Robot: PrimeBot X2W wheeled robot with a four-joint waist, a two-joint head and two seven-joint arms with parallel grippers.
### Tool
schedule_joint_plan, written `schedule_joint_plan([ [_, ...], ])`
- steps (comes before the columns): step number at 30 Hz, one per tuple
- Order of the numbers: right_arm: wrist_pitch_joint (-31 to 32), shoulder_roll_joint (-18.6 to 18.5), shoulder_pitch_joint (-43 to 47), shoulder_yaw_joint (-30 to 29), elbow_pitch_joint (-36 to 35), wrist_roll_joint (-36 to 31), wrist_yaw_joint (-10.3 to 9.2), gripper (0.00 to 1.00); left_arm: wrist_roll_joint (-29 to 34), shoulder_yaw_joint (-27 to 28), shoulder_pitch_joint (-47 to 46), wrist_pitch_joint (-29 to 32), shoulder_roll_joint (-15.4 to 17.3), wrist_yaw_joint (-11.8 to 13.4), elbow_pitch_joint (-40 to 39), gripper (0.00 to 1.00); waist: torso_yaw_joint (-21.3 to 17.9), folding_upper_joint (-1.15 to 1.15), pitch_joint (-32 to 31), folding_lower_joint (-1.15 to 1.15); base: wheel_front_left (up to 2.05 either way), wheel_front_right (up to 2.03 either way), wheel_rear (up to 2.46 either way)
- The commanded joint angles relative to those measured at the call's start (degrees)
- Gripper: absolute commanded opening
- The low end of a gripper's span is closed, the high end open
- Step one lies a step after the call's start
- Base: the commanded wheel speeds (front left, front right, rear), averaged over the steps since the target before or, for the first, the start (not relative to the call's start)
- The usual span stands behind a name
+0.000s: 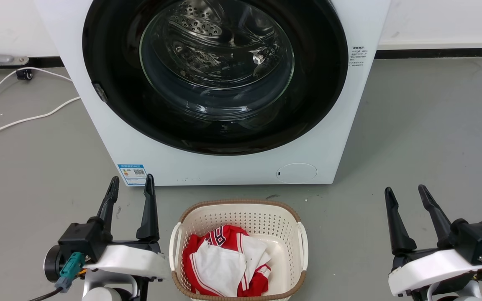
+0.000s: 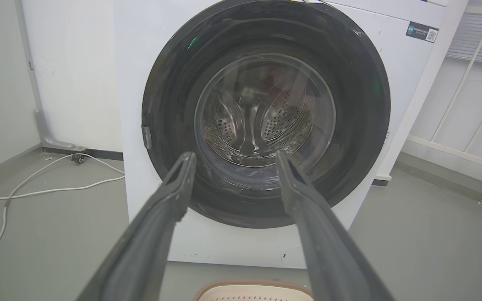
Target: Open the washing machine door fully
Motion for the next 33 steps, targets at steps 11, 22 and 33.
schedule_joint_plan([
  [11, 0.4, 0.2, 0.8, 0.0, -1.4, -5.4, -0.02, 1.00, 5.8, -0.8, 0.9, -1.6, 0.3, 1.0, -0.7, 1.00, 0.1, 0.00, 0.0, 0.00, 0.00, 0.00, 0.00],
  [22, -0.1, 0.3, 1.1, 0.2, -2.2, -8.7, -0.02, 1.00, 9.3, -0.6, 1.8, -2.6, -0.1, 1.6, -0.9, 1.00, 0.0, 0.00, 0.1, 0.00, 0.00, 0.00, 0.00],
  [33, -0.6, 0.3, 1.0, 0.3, -2.4, -10.8, -0.03, 1.00, 11.3, -0.2, 2.4, -3.4, -0.6, 1.7, -0.9, 1.00, -0.1, 0.00, 0.2, 0.00, 0.00, 0.00, 0.00],
])
